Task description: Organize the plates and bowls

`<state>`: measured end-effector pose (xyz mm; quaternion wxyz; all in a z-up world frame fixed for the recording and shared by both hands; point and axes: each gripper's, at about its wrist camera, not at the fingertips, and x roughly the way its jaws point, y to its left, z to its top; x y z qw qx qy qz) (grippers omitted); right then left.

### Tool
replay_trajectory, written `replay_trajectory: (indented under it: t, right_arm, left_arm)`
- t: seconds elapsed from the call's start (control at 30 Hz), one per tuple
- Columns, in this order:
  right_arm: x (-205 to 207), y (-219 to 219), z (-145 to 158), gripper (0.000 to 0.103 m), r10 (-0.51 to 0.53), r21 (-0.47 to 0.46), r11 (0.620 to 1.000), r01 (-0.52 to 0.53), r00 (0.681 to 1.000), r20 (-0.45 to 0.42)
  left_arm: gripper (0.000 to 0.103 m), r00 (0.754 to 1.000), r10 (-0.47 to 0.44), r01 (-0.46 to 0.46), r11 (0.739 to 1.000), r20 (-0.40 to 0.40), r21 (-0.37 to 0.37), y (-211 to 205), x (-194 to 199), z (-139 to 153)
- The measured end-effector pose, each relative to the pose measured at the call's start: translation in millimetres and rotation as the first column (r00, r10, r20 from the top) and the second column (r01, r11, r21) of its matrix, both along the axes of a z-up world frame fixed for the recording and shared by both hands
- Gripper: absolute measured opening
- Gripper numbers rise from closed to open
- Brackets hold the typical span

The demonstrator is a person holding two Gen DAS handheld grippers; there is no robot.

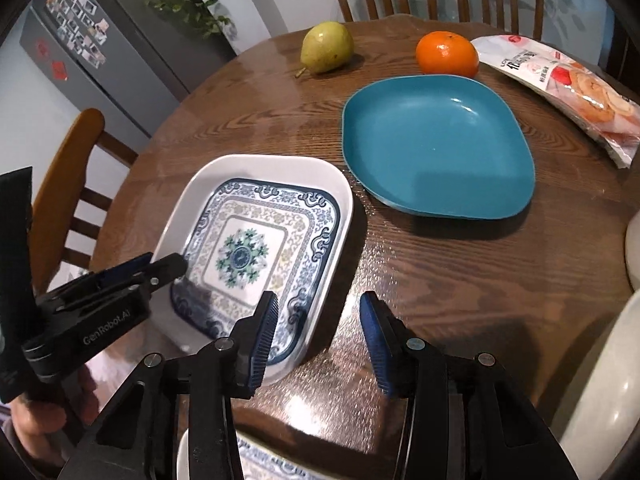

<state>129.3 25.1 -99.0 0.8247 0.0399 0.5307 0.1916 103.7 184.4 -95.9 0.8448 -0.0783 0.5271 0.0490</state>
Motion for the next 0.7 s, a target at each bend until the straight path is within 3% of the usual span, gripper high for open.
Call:
replay_trajectory:
  t: [0.07, 0.17, 0.27, 0.7]
  right_arm:
    - [3.2, 2.1, -3.3, 0.029, 0.002, -0.014, 1.0, -0.002, 1.0, 0.003]
    - [6.8, 5.1, -3.0, 0.01, 0.016, -0.032, 0.999, -0.016, 1.0, 0.012]
    - [7.1, 9.7, -2.3, 0.01, 0.024, -0.066, 0.998, -0.022, 0.999, 0.028]
    - [-45.8, -24.5, 36.5, 0.01, 0.032, 0.023, 0.999, -0.034, 0.995, 0.09]
  left_arm:
    - [0.015, 1.0, -0.002, 0.002, 1.0, 0.008, -0.009, 1.5, -0.9, 0.4]
    - [0.01, 1.0, -0.025, 0.025, 1.0, 0.018, -0.013, -0.5, -0.3, 0.3]
    - [0.01, 0.999, -0.036, 0.036, 0.999, 0.022, 0.016, -5.0, -0.2, 0.6]
    - [0.01, 0.991, -0.075, 0.068, 0.995, 0.115, 0.07, -33.6, -61.1, 40.3]
